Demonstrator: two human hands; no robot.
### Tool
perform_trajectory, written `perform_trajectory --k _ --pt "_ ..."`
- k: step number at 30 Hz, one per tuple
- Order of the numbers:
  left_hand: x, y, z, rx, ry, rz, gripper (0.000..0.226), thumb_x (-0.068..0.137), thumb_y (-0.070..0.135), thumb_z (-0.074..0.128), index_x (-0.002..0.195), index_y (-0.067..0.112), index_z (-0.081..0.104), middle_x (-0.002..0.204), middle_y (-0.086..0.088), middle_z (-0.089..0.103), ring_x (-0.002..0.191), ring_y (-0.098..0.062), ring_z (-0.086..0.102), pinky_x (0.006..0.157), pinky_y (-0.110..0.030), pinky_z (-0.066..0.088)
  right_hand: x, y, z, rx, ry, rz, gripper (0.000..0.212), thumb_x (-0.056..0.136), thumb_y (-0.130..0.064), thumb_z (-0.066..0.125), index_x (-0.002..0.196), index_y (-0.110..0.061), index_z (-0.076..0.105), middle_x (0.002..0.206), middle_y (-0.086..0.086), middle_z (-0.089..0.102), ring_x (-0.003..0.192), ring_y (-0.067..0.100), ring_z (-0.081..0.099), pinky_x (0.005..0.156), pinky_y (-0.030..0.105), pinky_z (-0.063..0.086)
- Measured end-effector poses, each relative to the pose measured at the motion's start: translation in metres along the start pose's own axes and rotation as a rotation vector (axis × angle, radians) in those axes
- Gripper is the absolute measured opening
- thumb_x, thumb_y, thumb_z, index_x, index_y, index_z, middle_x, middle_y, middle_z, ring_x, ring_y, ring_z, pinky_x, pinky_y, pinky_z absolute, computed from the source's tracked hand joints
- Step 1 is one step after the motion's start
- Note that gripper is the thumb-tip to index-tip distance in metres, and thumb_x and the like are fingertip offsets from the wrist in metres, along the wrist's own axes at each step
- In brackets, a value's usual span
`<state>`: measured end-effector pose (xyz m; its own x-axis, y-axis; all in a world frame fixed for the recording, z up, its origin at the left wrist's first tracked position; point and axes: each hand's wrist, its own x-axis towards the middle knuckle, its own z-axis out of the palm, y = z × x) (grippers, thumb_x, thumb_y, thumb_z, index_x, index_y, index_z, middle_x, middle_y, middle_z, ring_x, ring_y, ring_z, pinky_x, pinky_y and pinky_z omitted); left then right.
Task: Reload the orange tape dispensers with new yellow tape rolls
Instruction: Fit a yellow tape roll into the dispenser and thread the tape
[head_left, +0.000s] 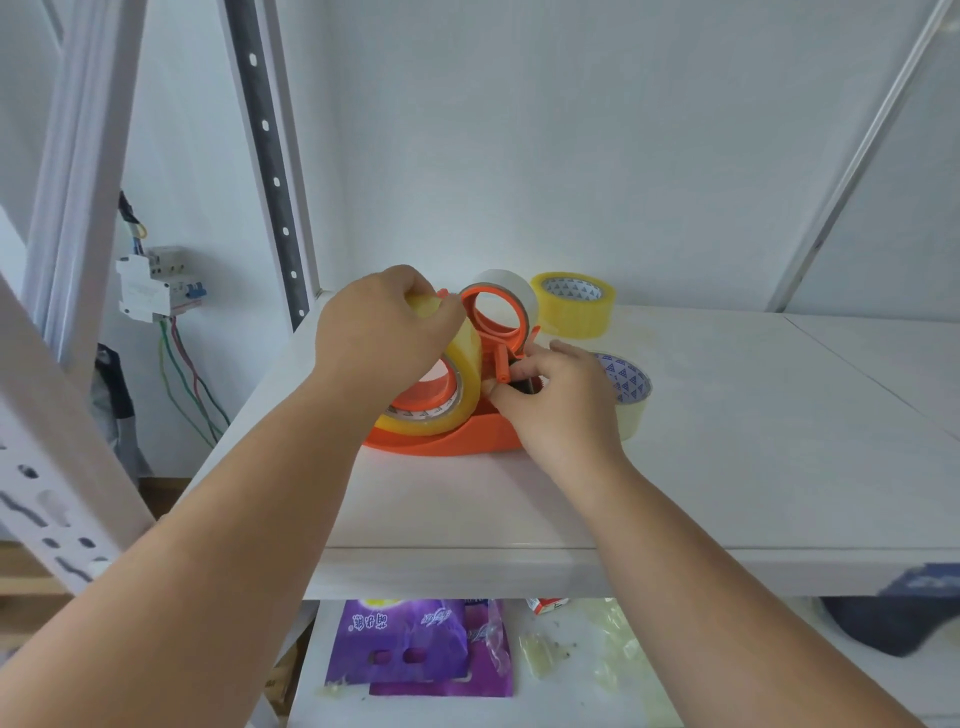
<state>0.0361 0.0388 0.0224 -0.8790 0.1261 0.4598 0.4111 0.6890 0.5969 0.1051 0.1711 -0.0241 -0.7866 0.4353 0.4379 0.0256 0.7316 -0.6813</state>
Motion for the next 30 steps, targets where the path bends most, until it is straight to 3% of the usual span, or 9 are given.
perform_trajectory --k 4,7,10,16,20,26,30 --pt "0.001 -0.003 -0.002 -0.047 0.001 -0.062 0.021 0.084 0.04 0.05 0.087 0.023 0.062 0.072 0.008 0.059 0.073 -0.014 0.053 0.067 -0.027 0.037 0.006 0.003 0.003 0.002 -0.054 0.002 0.02 0.072 -0.034 0.074 0.087 -0.022 0.077 0.122 0.002 0.067 0.128 0.017 0.047 0.103 0.04 0.038" --pt "0.002 -0.001 0.0 -0.037 -0.006 -0.064 0.021 0.085 0.041 0.049 0.086 0.023 0.061 0.072 0.008 0.06 0.074 -0.015 0.054 0.067 -0.027 0.037 0.007 0.006 0.006 -0.006 -0.038 -0.009 0.017 0.071 -0.034 0.072 0.081 -0.021 0.077 0.097 0.0 0.073 0.11 0.019 0.057 0.095 0.041 0.044" --pt "0.002 0.001 0.001 -0.019 -0.001 -0.056 0.022 0.085 0.043 0.049 0.085 0.024 0.06 0.073 0.008 0.06 0.075 -0.016 0.054 0.067 -0.027 0.037 0.004 0.004 0.007 0.008 0.024 -0.022 0.006 0.071 -0.022 0.07 0.073 -0.018 0.074 0.076 -0.004 0.062 0.091 0.022 0.06 0.078 0.032 0.047" --pt "0.0 -0.002 -0.002 -0.044 0.019 -0.005 0.025 0.085 0.047 0.05 0.085 0.024 0.059 0.07 0.008 0.06 0.067 -0.011 0.054 0.064 -0.027 0.038 0.005 -0.002 0.005 -0.063 0.009 -0.084 0.022 0.074 -0.01 0.058 0.053 -0.016 0.055 0.064 0.0 0.055 0.074 0.021 0.052 0.062 0.028 0.037" --pt "0.001 -0.003 -0.003 -0.053 0.005 0.036 0.028 0.086 0.047 0.051 0.088 0.021 0.062 0.075 0.005 0.063 0.072 -0.016 0.058 0.064 -0.028 0.043 0.007 -0.007 -0.008 -0.123 -0.111 -0.062 0.017 0.082 -0.012 0.057 0.074 -0.002 0.069 0.089 0.014 0.071 0.088 0.029 0.063 0.072 0.039 0.053" --pt "0.002 -0.001 0.001 -0.005 0.016 0.089 0.039 0.085 0.056 0.05 0.092 0.02 0.062 0.081 0.003 0.062 0.078 -0.018 0.056 0.066 -0.028 0.041 0.019 -0.007 -0.023 -0.065 -0.307 0.04 0.018 0.087 -0.017 0.061 0.085 -0.002 0.07 0.106 0.013 0.071 0.096 0.029 0.064 0.081 0.035 0.05" --pt "0.001 0.001 0.002 0.019 0.005 0.112 0.045 0.085 0.061 0.047 0.094 0.019 0.062 0.083 0.003 0.061 0.078 -0.017 0.055 0.066 -0.027 0.038 0.028 -0.002 -0.028 -0.027 -0.393 0.074 0.019 0.085 -0.017 0.062 0.085 0.001 0.068 0.104 0.014 0.07 0.095 0.029 0.064 0.079 0.035 0.051"
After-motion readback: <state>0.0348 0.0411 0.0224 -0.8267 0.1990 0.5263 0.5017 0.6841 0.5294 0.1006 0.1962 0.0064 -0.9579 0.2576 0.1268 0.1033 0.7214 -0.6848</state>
